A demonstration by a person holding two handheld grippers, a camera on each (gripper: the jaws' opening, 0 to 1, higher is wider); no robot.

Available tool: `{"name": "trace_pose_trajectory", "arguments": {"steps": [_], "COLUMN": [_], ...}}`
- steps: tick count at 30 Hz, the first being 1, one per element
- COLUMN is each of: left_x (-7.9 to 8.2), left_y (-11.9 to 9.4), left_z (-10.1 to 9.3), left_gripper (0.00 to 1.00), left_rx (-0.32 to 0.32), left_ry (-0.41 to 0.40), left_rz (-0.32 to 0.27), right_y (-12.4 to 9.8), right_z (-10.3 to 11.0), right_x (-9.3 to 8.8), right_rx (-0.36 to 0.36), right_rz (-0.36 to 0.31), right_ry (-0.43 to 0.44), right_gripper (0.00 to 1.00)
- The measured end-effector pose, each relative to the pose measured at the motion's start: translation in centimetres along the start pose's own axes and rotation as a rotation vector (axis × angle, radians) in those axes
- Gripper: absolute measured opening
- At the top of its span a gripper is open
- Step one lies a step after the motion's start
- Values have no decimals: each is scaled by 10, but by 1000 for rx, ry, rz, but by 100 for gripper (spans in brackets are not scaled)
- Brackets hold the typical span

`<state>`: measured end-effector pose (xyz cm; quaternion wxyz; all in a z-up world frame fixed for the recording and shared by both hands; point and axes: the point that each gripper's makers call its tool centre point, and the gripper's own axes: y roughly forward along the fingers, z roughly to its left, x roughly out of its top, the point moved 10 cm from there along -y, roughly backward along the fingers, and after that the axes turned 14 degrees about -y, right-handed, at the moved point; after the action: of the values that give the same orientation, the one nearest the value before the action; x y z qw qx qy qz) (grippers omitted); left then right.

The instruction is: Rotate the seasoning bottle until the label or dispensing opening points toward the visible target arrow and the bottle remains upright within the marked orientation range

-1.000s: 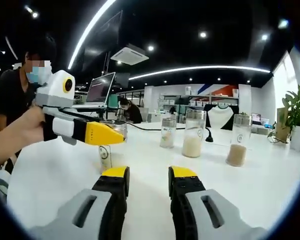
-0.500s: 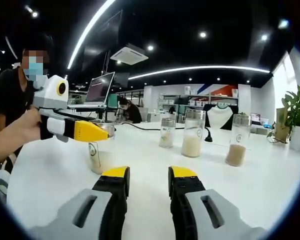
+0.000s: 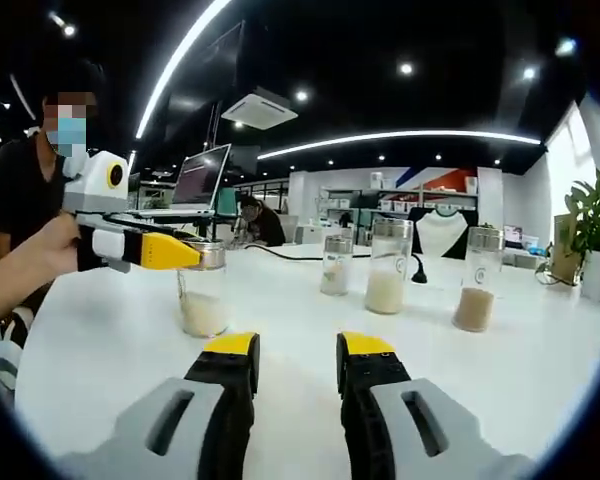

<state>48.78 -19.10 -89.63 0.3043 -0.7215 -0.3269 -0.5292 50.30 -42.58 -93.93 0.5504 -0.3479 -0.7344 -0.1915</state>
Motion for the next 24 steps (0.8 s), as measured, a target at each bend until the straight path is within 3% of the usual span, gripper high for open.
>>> {"name": "trace_pose_trajectory", "arguments": {"steps": [12, 16, 17, 18, 24], "left_x": [-5, -4, -3, -2, 1], "left_y": [3, 0, -2, -5, -14], "left_z": [-2, -2, -1, 1, 6], "left_gripper": [32, 32, 32, 32, 32], "left_rx": [100, 114, 127, 179, 220], "left_ry": [-3, 6, 10, 24, 61], "left_rz": [-31, -11, -4, -1, 19], "right_y": [-1, -1, -1, -1, -1], "right_z": [-1, -1, -1, -1, -2], "right_x": [-1, -2, -2, -2, -2], "right_rx": [-2, -5, -6, -6, -6], "right_rz": [-3, 4, 4, 5, 5], "right_ry": [13, 7, 8, 12, 15], "right_gripper": [29, 28, 28, 28, 28]}}
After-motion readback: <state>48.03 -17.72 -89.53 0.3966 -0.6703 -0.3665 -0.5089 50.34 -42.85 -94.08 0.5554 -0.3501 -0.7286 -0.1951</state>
